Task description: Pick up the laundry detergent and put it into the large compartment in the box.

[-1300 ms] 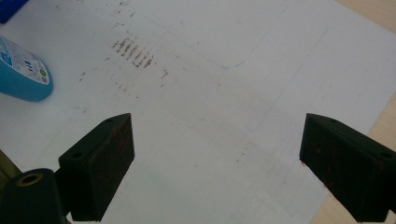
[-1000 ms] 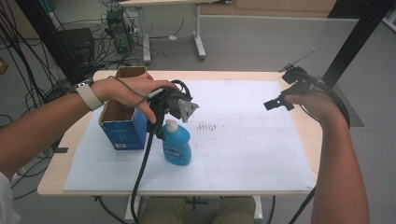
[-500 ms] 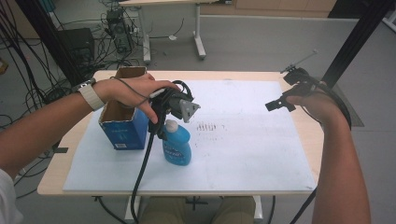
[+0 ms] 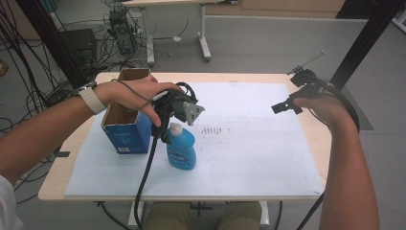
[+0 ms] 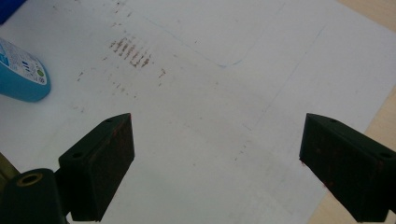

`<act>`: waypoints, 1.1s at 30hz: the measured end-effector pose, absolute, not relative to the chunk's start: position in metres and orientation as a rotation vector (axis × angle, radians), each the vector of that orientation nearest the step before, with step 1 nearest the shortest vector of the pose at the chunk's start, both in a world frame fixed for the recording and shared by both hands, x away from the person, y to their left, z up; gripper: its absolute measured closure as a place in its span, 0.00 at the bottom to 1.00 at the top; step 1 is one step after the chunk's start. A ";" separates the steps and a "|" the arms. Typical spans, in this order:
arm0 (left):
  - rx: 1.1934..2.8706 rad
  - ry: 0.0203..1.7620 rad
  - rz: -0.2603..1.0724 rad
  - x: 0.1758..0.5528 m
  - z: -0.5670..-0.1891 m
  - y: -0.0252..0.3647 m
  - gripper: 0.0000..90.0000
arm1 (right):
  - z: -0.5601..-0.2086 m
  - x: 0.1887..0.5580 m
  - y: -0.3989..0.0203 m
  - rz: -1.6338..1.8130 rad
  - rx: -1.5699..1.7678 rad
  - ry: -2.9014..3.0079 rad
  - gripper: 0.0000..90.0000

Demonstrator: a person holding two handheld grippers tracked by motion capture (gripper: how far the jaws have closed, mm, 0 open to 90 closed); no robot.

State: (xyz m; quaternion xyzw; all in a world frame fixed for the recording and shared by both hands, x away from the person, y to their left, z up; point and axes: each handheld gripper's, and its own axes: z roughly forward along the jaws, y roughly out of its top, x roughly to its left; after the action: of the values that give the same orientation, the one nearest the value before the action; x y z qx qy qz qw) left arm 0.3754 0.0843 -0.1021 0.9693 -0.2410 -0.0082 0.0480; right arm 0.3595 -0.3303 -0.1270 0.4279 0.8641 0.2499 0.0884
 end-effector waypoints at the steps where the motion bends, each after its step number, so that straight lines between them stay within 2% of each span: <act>1: 2.955 -0.732 -0.025 0.375 -0.102 0.084 0.08 | -0.127 0.359 -0.330 0.744 1.274 2.571 0.11; 33: 2.946 -0.727 -0.023 0.375 -0.099 0.089 0.09 | -0.124 0.359 -0.329 0.746 1.268 2.569 0.11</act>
State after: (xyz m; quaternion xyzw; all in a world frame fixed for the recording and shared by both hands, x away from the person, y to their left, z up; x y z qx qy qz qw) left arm 0.3746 0.0886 -0.0995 0.9695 -0.2391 -0.0074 0.0535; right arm 0.3586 -0.3293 -0.1244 0.4265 0.8643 0.2508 0.0907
